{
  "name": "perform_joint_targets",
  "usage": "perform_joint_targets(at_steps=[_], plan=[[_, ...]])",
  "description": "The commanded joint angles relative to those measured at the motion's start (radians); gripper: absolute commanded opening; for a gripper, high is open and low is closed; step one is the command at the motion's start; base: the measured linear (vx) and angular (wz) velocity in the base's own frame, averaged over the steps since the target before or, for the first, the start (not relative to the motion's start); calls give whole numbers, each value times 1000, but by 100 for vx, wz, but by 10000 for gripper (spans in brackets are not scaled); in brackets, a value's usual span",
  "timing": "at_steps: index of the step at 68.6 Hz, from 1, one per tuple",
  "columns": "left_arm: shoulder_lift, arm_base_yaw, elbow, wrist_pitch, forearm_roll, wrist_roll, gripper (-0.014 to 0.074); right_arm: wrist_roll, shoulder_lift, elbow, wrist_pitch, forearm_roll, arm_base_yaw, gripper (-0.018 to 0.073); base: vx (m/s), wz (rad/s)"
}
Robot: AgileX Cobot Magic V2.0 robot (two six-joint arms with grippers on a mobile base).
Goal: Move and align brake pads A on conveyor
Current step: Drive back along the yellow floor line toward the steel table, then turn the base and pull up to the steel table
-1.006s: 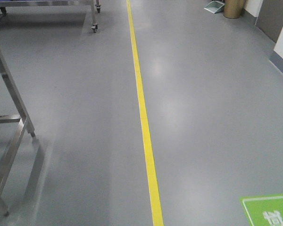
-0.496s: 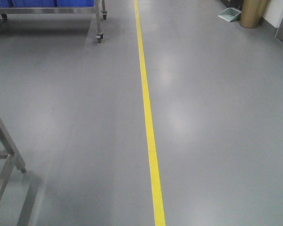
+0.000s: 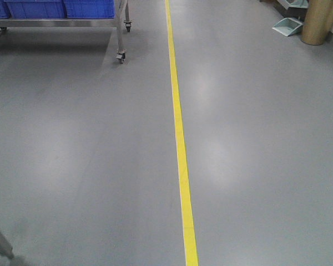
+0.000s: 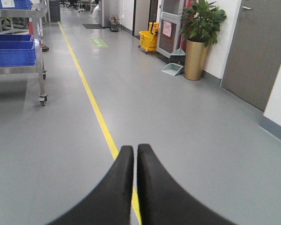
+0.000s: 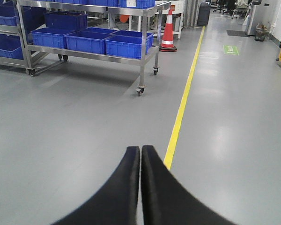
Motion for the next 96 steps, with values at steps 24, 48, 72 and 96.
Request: perform_joint_targets(at_steps=[24, 48, 72, 96], plan=[[9, -4, -25, -75, -6, -2, -6, -7, 10, -26, -75, 2, -3, -6, 59, 7], [12, -4, -25, -75, -6, -2, -6, -7, 10, -26, -75, 2, -3, -6, 51, 9], [15, -4, -25, -79, -6, -2, -6, -7, 10, -26, -75, 2, -3, -6, 35, 44], [15, -4, -25, -78, -6, -2, -6, -7, 10, -26, -75, 2, -3, -6, 18, 97]])
